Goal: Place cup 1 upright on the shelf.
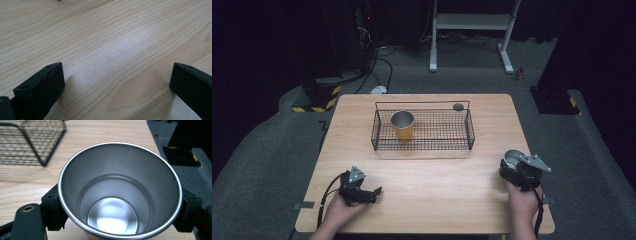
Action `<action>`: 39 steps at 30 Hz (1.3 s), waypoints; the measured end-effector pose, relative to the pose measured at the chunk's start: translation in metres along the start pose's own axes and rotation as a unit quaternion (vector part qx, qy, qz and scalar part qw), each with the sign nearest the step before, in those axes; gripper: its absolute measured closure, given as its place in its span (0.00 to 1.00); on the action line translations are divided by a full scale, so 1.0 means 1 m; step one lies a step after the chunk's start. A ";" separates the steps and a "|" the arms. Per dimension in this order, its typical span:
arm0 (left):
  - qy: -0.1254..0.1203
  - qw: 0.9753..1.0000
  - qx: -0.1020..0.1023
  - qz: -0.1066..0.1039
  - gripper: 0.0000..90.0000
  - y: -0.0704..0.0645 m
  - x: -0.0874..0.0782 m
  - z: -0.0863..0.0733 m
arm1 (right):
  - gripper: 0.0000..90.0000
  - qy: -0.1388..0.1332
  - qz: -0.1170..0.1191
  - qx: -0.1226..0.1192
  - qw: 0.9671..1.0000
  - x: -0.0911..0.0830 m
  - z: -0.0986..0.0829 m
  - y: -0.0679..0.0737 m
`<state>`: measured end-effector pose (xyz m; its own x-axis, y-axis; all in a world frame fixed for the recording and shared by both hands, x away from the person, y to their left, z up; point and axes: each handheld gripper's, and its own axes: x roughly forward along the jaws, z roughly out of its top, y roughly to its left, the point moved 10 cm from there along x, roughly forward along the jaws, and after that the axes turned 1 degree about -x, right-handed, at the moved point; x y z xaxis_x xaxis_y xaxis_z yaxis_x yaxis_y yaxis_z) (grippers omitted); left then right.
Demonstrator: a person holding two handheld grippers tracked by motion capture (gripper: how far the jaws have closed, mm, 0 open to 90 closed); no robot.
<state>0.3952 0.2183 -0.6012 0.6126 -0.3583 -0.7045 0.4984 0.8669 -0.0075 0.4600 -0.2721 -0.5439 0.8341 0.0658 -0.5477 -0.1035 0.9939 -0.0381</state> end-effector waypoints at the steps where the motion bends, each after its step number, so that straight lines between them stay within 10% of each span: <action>1: 0.000 1.000 0.000 0.000 0.00 0.000 0.000 0.000 | 0.20 -0.005 0.007 -0.013 1.000 -0.002 0.004 0.010; 17: -0.001 1.000 0.000 -0.002 0.00 0.000 0.000 0.000 | 0.20 -0.021 0.078 -0.058 0.995 -0.006 0.020 0.096; 39: -0.003 1.000 0.004 -0.001 0.01 0.000 0.000 0.001 | 0.20 -0.043 0.103 -0.047 0.993 -0.014 0.059 0.138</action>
<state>0.3958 0.2183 -0.6008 0.6152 -0.3624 -0.7002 0.5051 0.8630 -0.0030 0.4661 -0.1301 -0.4919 0.8325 0.2790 -0.4786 -0.3238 0.9461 -0.0116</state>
